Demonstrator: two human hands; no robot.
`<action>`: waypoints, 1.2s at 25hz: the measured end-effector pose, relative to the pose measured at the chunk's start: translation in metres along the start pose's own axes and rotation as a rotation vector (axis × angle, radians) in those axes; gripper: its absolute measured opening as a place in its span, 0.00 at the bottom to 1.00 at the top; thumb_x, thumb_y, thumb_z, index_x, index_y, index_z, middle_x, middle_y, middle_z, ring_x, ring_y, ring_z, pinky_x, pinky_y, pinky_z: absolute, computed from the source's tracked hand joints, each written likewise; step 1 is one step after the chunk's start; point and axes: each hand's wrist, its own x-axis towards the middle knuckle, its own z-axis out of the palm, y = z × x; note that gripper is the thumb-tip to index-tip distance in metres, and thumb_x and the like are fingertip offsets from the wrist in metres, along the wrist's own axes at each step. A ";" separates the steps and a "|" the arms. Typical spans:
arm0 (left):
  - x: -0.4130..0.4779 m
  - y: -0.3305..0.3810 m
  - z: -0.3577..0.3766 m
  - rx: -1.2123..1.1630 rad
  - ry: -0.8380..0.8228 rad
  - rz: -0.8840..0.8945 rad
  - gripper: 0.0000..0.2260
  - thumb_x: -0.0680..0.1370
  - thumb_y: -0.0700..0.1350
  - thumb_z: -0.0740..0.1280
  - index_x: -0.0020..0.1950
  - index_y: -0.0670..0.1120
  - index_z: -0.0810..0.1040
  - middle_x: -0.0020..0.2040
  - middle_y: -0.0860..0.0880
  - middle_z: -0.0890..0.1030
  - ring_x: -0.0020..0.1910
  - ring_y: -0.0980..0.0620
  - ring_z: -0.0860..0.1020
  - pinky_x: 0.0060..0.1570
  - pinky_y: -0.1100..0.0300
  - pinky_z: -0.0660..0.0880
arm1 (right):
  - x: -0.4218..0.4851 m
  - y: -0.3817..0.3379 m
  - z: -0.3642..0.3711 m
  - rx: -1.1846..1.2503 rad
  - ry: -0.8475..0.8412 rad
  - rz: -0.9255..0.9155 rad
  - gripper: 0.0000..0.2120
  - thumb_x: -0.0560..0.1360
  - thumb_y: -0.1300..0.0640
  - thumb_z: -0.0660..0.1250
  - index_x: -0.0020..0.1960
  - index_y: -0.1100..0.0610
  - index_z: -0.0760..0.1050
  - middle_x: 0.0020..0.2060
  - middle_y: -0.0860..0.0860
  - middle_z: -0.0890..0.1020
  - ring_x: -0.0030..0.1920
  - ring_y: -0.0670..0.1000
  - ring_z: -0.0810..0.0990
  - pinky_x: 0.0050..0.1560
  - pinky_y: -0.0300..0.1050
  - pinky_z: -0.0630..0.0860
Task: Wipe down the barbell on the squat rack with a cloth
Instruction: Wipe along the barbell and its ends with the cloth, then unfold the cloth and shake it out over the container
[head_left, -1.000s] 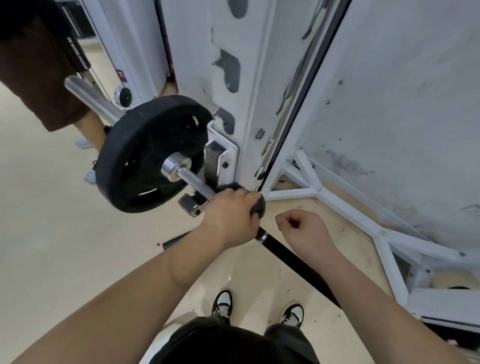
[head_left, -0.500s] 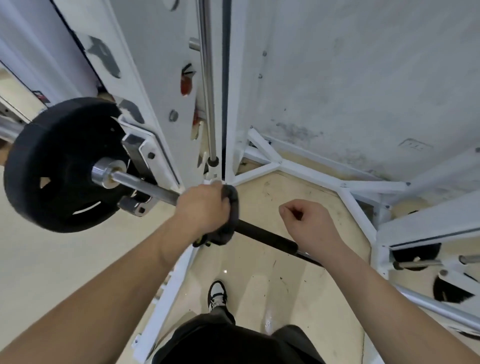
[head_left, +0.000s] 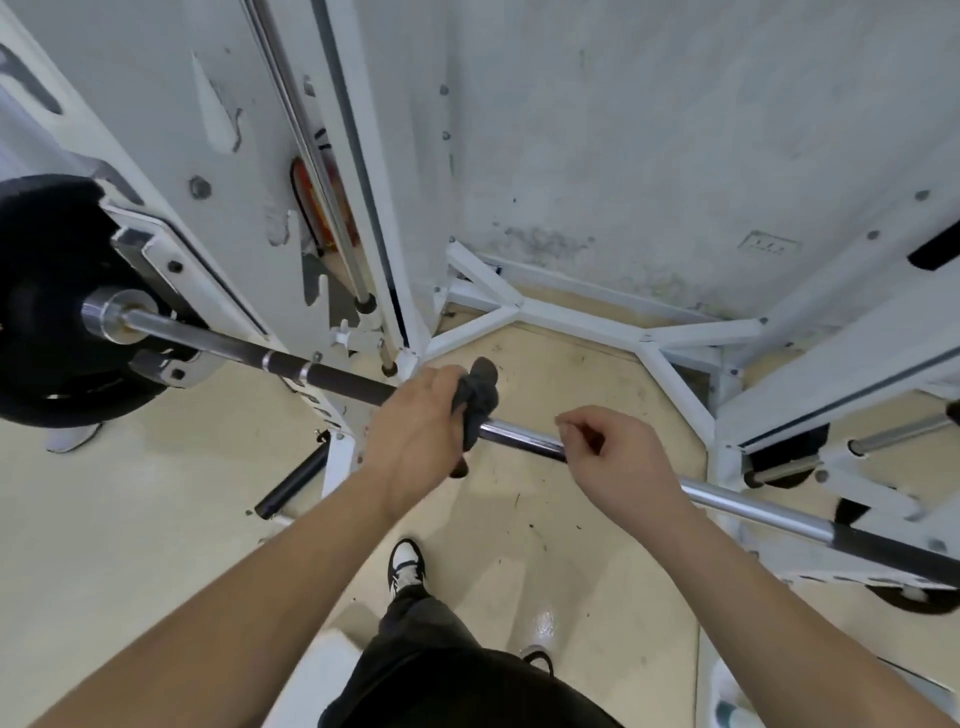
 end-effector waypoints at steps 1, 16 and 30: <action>0.000 0.000 0.001 -0.018 -0.010 -0.052 0.06 0.82 0.50 0.58 0.54 0.52 0.74 0.48 0.50 0.82 0.45 0.44 0.80 0.44 0.48 0.79 | -0.010 0.006 -0.002 0.009 -0.056 -0.033 0.08 0.78 0.56 0.66 0.47 0.47 0.84 0.36 0.45 0.83 0.37 0.45 0.80 0.40 0.39 0.77; -0.099 0.119 0.048 -0.373 0.020 -0.153 0.03 0.75 0.49 0.68 0.46 0.53 0.82 0.38 0.57 0.83 0.42 0.60 0.80 0.40 0.68 0.74 | -0.075 0.076 -0.021 0.114 -0.228 0.107 0.12 0.73 0.62 0.65 0.32 0.52 0.76 0.24 0.43 0.76 0.27 0.44 0.71 0.32 0.41 0.68; -0.121 0.114 0.056 -1.110 -0.227 -0.756 0.18 0.85 0.55 0.63 0.55 0.45 0.87 0.51 0.41 0.88 0.54 0.41 0.85 0.54 0.50 0.80 | -0.091 0.078 -0.027 0.513 -0.198 0.218 0.14 0.80 0.49 0.68 0.48 0.61 0.74 0.39 0.50 0.78 0.41 0.49 0.77 0.42 0.42 0.76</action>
